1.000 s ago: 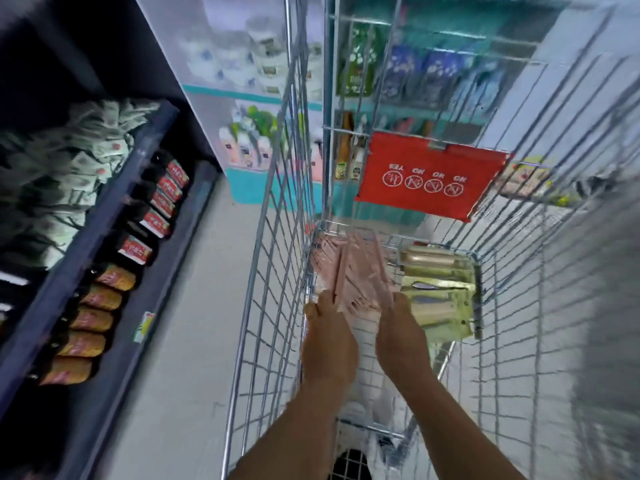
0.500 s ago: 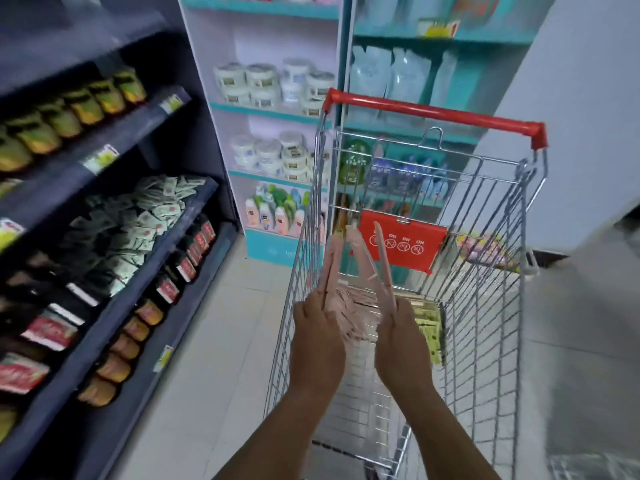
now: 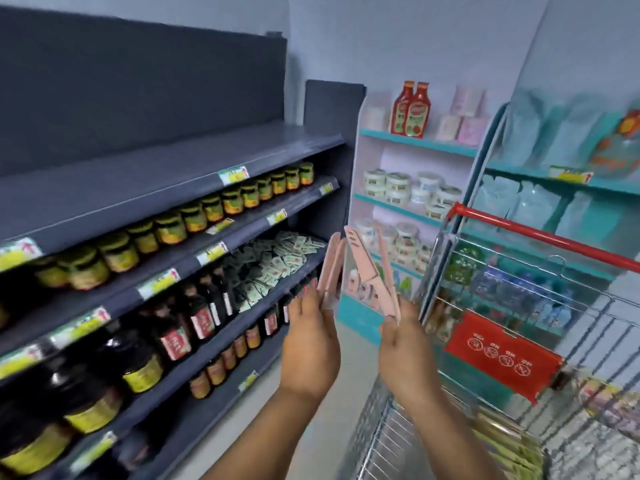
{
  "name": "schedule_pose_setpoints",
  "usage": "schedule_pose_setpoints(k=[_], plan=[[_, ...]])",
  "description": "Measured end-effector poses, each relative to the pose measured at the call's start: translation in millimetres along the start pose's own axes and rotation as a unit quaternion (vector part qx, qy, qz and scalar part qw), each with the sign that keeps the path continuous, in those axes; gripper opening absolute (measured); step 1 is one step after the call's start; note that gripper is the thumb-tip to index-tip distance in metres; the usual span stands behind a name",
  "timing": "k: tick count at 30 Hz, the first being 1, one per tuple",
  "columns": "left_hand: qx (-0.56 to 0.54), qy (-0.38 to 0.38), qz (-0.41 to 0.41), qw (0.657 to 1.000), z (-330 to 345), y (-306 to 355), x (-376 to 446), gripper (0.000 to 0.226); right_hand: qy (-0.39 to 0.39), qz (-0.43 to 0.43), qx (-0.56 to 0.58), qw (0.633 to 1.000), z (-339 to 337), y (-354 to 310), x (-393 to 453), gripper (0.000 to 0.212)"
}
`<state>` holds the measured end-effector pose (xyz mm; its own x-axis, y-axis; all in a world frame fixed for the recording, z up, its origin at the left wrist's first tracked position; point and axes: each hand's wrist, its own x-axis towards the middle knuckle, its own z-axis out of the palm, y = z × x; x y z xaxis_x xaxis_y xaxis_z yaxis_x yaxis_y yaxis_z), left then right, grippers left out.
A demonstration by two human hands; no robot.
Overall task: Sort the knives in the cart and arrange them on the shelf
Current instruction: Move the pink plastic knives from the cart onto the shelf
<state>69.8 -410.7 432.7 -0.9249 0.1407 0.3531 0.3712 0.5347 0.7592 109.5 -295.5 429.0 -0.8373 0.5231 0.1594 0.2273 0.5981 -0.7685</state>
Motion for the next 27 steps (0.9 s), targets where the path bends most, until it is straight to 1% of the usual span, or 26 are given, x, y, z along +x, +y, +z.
schedule_pose_setpoints(k=[4, 7, 10, 16, 21, 23, 27], plan=[[0.029, 0.066, -0.029, 0.997, -60, -31, 26, 0.017, -0.034, -0.067, 0.007, 0.997, 37, -62, 8, 0.03], [0.044, 0.103, -0.046, 0.993, -110, -54, 48, 0.016, -0.064, -0.095, 0.016, 0.993, 78, -110, 16, 0.032], [0.064, 0.135, -0.056, 0.987, -163, -79, 70, 0.021, -0.081, -0.13, 0.02, 0.988, 119, -159, 22, 0.031], [0.106, 0.155, -0.087, 0.978, -262, -131, 107, 0.037, -0.14, -0.167, 0.058, 0.974, 196, -261, 20, 0.041], [0.136, 0.178, -0.101, 0.969, -322, -165, 134, 0.049, -0.172, -0.212, 0.037, 0.961, 240, -327, 21, 0.045], [0.146, 0.181, -0.115, 0.966, -341, -174, 144, 0.05, -0.185, -0.224, 0.015, 0.957, 254, -348, 23, 0.047], [0.165, 0.199, -0.15, 0.954, -370, -198, 169, 0.043, -0.182, -0.263, -0.04, 0.947, 290, -383, 40, 0.045]])
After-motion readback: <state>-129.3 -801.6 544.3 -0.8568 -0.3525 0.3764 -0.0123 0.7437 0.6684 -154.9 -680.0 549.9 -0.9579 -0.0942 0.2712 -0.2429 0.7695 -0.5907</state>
